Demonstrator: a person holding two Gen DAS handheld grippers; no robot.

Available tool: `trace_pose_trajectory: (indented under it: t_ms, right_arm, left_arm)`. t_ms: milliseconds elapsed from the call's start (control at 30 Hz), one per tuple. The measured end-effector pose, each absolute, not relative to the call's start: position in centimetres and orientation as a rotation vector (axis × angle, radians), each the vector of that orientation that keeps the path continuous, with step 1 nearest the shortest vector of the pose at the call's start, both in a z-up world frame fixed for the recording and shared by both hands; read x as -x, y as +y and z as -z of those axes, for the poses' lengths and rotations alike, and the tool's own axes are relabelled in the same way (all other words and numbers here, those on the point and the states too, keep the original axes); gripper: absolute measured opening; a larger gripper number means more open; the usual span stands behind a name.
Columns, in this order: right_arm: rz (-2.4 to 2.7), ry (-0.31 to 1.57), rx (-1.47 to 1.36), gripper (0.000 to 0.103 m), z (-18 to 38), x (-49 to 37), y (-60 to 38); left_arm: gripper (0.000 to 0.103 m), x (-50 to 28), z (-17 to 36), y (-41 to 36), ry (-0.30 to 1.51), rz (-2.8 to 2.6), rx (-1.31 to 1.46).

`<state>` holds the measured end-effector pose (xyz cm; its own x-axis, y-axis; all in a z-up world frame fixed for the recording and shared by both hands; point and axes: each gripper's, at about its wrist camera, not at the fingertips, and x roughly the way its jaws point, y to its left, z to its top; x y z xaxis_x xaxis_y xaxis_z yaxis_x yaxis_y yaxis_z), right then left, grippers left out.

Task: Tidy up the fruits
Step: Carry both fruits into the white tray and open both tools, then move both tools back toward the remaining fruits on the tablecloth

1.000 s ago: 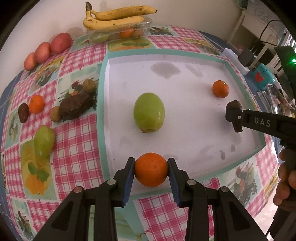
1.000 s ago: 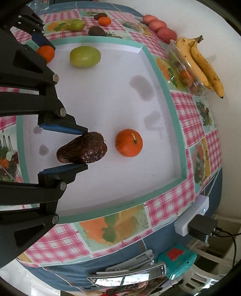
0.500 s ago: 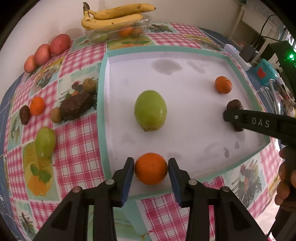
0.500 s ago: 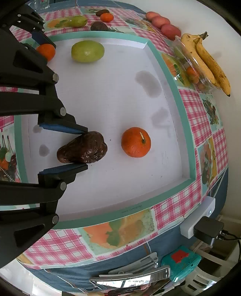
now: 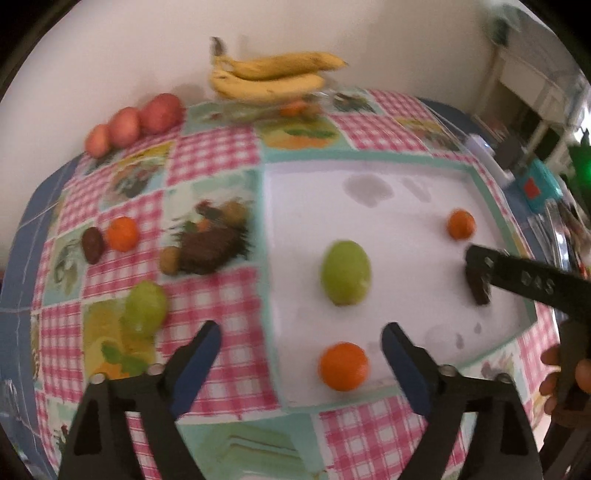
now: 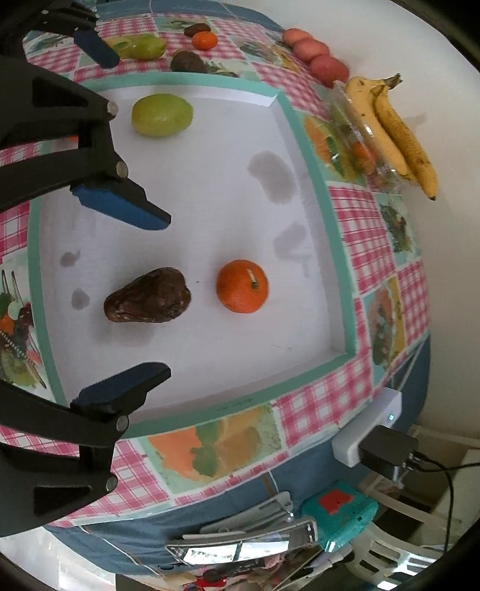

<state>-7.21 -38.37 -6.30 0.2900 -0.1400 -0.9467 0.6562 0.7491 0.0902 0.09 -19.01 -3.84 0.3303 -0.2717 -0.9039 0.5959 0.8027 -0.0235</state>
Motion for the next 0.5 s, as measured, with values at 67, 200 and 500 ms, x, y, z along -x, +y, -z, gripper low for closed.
trace_pose_trajectory:
  t_ms: [67, 200, 500]
  right_arm:
    - [0.575, 1.148, -0.518, 0.091, 5.9, 7.2, -38.3]
    - [0.578, 1.115, -0.507, 0.092, 5.3, 7.3, -38.3]
    - [0.562, 1.077, -0.494, 0.092, 4.7, 6.9, -37.6]
  left_arm:
    - [0.098, -1.4, 3.5, -17.8, 1.108, 0.536, -0.29]
    - [0.103, -3.8, 2.9, -14.6, 1.089, 0.389, -0.229]
    - [0.103, -8.5, 2.8, -5.3, 1.098, 0.06, -0.073]
